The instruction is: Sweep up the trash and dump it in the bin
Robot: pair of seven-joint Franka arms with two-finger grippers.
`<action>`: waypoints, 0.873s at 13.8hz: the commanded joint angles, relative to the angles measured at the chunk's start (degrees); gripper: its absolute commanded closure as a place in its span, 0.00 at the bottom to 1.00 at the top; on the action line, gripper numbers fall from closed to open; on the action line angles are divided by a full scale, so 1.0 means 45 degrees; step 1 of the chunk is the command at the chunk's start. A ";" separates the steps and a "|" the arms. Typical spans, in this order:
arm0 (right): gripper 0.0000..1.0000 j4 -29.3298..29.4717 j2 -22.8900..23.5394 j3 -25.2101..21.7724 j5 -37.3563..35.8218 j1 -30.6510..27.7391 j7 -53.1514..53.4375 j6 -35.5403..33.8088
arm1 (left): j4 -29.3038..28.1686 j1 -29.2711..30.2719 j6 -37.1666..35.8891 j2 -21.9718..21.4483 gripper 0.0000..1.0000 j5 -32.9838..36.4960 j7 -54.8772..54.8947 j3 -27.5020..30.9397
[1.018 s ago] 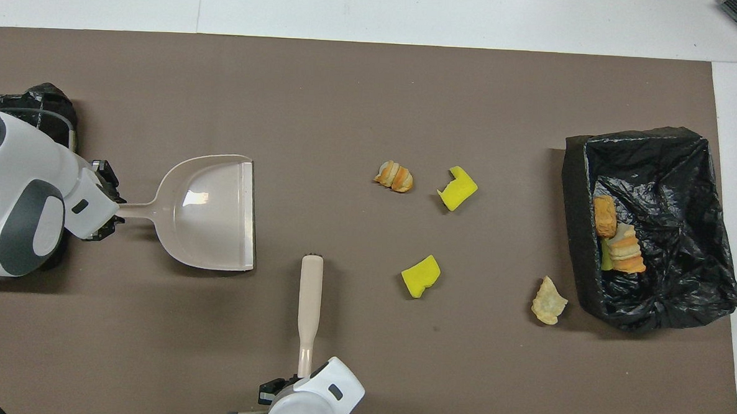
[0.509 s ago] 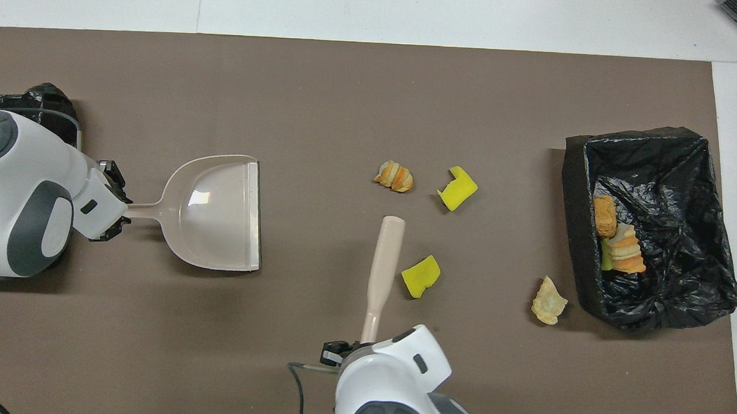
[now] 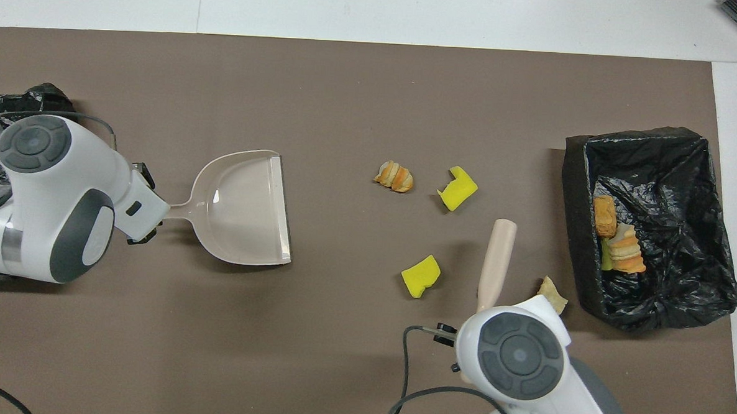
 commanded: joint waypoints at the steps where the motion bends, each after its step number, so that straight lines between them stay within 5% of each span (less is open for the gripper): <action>1: 1.00 -0.1962 -0.1968 0.0168 -0.0696 -0.1169 -0.1638 0.0078 | -0.0716 -0.0913 0.0035 -0.0639 1.00 0.0214 -0.1019 0.0154; 7: 1.00 -0.4407 -0.4274 0.0187 -0.1030 -0.1857 -0.4294 -0.0367 | -0.1538 -0.1872 0.0269 -0.1149 1.00 0.0214 -0.1977 0.0135; 12: 1.00 -0.4819 -0.4551 0.0188 -0.1498 -0.2227 -0.4768 -0.0370 | -0.1618 -0.1931 0.0290 -0.1189 1.00 0.0214 -0.1978 0.0174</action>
